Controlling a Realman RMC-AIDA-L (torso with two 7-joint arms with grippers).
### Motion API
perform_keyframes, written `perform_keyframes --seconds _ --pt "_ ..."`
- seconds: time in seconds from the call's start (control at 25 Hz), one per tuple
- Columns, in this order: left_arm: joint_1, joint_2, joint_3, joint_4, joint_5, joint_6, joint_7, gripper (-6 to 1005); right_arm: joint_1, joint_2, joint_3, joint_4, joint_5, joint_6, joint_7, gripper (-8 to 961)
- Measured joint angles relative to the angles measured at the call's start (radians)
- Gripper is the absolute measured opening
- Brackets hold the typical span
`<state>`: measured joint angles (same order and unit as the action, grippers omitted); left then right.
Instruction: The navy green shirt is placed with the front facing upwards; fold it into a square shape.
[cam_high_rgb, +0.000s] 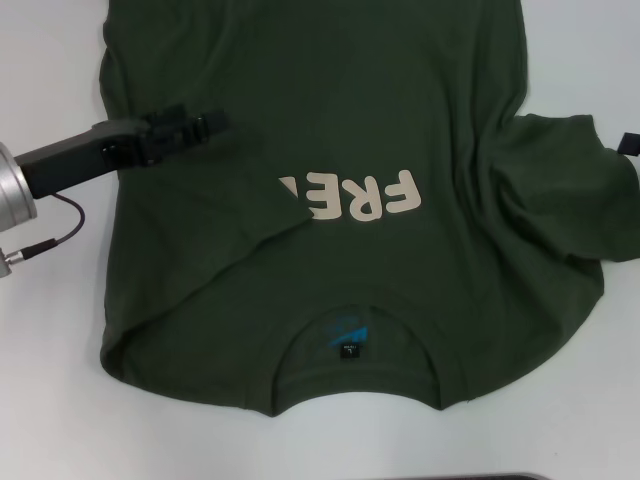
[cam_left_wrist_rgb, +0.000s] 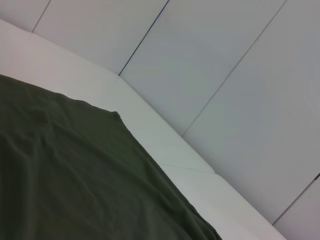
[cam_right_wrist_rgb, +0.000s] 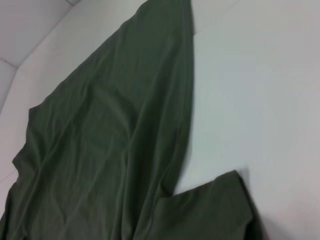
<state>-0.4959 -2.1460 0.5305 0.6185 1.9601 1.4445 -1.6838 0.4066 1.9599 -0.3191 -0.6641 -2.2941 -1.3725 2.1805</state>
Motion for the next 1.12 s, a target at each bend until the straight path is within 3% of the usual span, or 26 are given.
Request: perform_keyframes --seconds 0.6,1.12 --pt "-0.001 0.000 -0.001 0.000 -0.002 -0.014 0.003 883 0.028 0.007 -0.004 0.043 -0.001 0.038 -0.014 896" --pt "-0.004 0.000 0.000 0.000 -0.003 -0.027 0.004 877 0.032 0.011 -0.004 0.067 0.002 0.058 -0.030 809"
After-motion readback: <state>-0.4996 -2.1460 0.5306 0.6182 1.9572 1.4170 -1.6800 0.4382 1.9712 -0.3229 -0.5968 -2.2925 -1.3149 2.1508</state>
